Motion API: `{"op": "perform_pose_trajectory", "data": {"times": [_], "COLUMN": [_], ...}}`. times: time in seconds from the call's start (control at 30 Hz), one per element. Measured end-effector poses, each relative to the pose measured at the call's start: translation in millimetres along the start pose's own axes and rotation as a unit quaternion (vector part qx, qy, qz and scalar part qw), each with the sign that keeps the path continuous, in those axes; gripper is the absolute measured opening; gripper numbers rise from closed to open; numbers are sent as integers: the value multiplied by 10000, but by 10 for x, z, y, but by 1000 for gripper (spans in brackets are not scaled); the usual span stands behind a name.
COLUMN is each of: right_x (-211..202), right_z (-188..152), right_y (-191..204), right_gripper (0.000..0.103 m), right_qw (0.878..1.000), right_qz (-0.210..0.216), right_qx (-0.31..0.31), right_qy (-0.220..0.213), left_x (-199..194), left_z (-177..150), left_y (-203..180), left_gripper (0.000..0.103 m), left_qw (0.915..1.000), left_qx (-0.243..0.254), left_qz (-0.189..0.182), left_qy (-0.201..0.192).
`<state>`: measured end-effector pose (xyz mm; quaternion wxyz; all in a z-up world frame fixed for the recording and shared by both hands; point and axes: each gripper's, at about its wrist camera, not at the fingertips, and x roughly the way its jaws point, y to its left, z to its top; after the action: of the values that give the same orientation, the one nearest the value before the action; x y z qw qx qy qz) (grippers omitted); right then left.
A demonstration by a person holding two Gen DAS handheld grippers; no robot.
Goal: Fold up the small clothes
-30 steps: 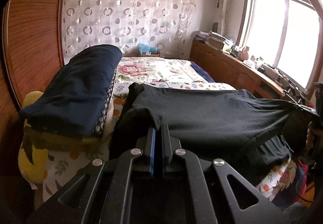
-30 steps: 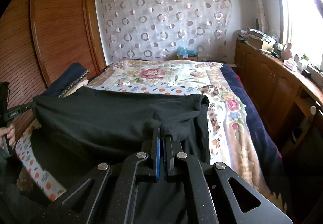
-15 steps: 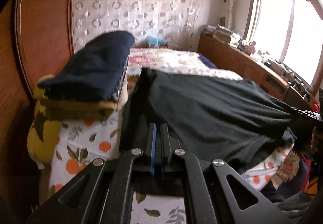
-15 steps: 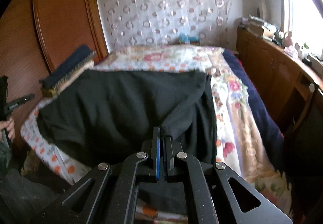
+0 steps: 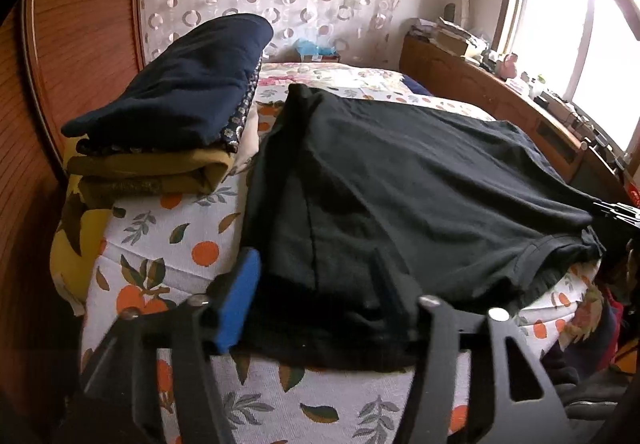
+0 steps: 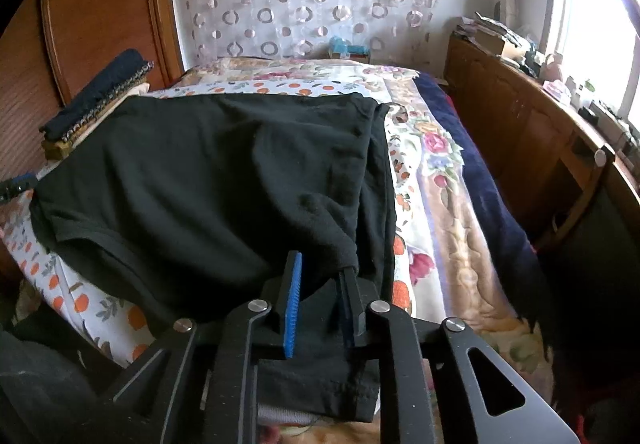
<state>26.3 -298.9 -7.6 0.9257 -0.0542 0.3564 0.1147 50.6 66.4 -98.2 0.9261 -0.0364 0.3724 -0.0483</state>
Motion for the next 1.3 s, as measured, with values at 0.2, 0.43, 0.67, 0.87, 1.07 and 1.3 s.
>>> {"op": "perform_pose_trajectory", "data": {"times": [0.2,0.43,0.67,0.87,1.07,1.3], "right_x": [-97,-301,29,405,520,488], "right_z": [-87,-141,-183,-218,-278,-386], "right_y": [63,92,398,674,679,667], "right_gripper": [55,56,56,56,56,62], "right_qw": [9996,9988,9982,9975,9975,9971], "right_qz": [-157,-231,334,506,565,539], "right_qx": [-213,-90,-228,-393,-339,-319], "right_qy": [-50,-419,-433,-287,-267,-422], "left_x": [24,42,62,65,81,140], "left_z": [-15,-21,-37,-80,-106,-109], "left_y": [38,24,11,49,123,196], "left_gripper": [69,69,69,69,69,69], "left_qw": [9999,9998,9996,9994,9992,9992], "left_qx": [-29,-38,-32,-81,-163,-264], "left_qz": [132,209,251,293,339,215], "left_qy": [34,57,107,138,158,207]}}
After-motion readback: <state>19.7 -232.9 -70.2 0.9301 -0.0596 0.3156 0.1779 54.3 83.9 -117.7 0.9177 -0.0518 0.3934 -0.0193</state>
